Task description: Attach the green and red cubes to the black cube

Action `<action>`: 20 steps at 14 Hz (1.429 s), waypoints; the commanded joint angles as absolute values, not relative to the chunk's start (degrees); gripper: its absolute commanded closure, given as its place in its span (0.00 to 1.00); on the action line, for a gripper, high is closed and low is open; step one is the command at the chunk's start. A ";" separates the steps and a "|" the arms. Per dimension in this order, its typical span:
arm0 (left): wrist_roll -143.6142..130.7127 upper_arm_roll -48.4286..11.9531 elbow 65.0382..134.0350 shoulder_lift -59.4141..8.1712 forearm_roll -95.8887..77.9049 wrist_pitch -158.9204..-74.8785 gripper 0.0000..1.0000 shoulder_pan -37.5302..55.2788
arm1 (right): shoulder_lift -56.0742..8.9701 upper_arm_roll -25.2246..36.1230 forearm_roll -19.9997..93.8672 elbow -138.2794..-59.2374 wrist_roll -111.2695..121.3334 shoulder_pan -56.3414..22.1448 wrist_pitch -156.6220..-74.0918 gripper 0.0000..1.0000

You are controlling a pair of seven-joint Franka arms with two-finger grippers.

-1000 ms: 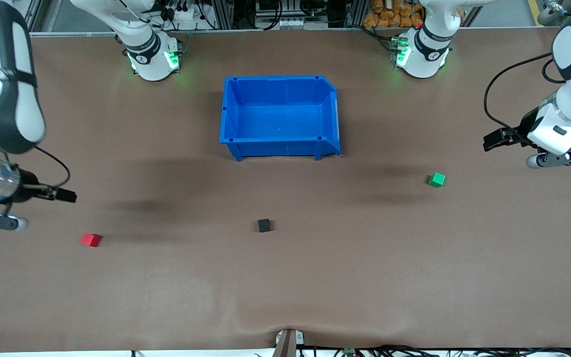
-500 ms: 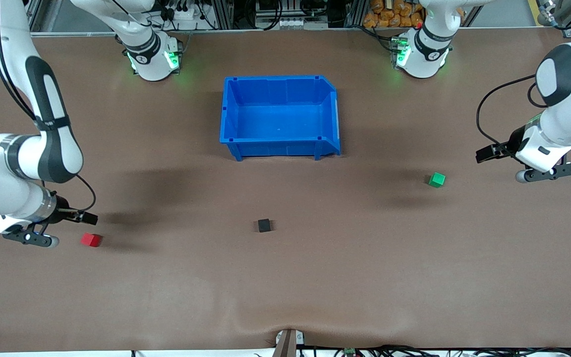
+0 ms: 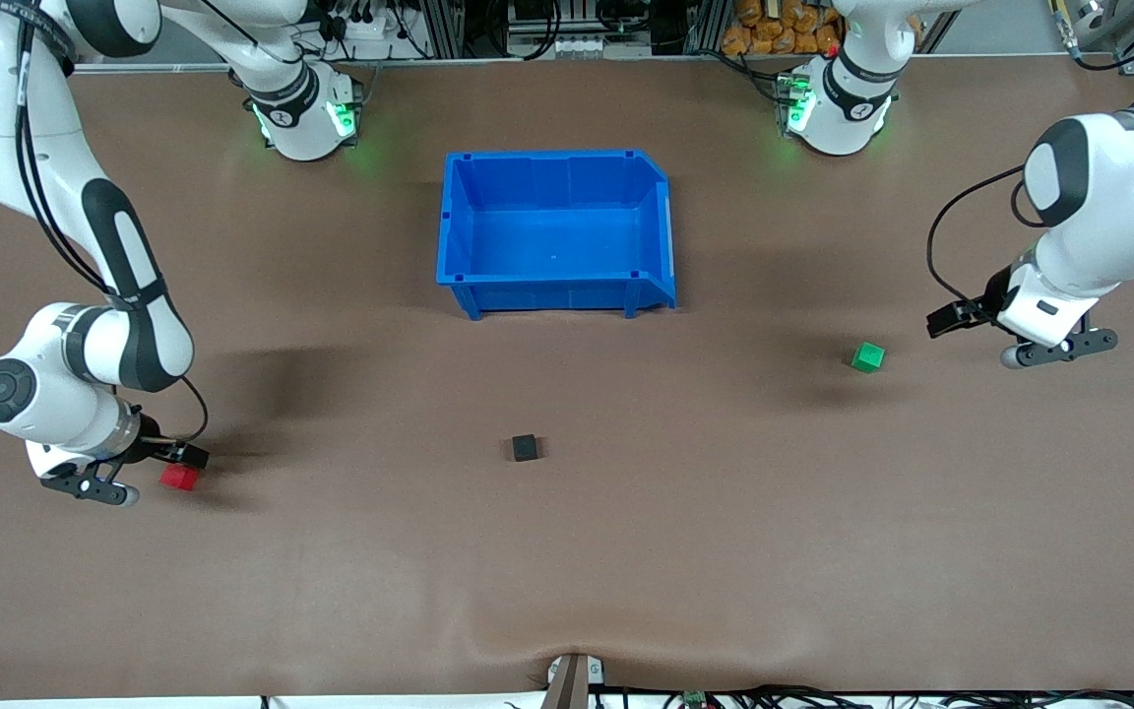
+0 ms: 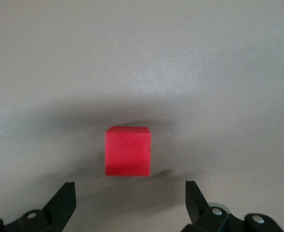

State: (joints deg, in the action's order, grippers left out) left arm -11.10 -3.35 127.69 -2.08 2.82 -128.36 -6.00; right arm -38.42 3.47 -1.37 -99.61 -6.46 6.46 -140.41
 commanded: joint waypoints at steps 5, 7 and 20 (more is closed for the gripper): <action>-26.36 -3.96 129.02 -9.39 2.55 -136.39 0.00 -6.24 | -42.71 2.55 -1.32 -94.14 -6.77 8.00 -140.45 0.00; -29.08 -3.87 129.20 -11.33 2.46 -138.86 0.00 -6.42 | -43.77 2.55 -1.32 -93.34 -6.85 8.09 -140.45 0.00; -55.46 -4.22 128.67 -18.98 2.11 -141.15 0.05 -4.75 | -43.86 2.20 -1.23 -93.51 -7.38 7.56 -140.28 0.59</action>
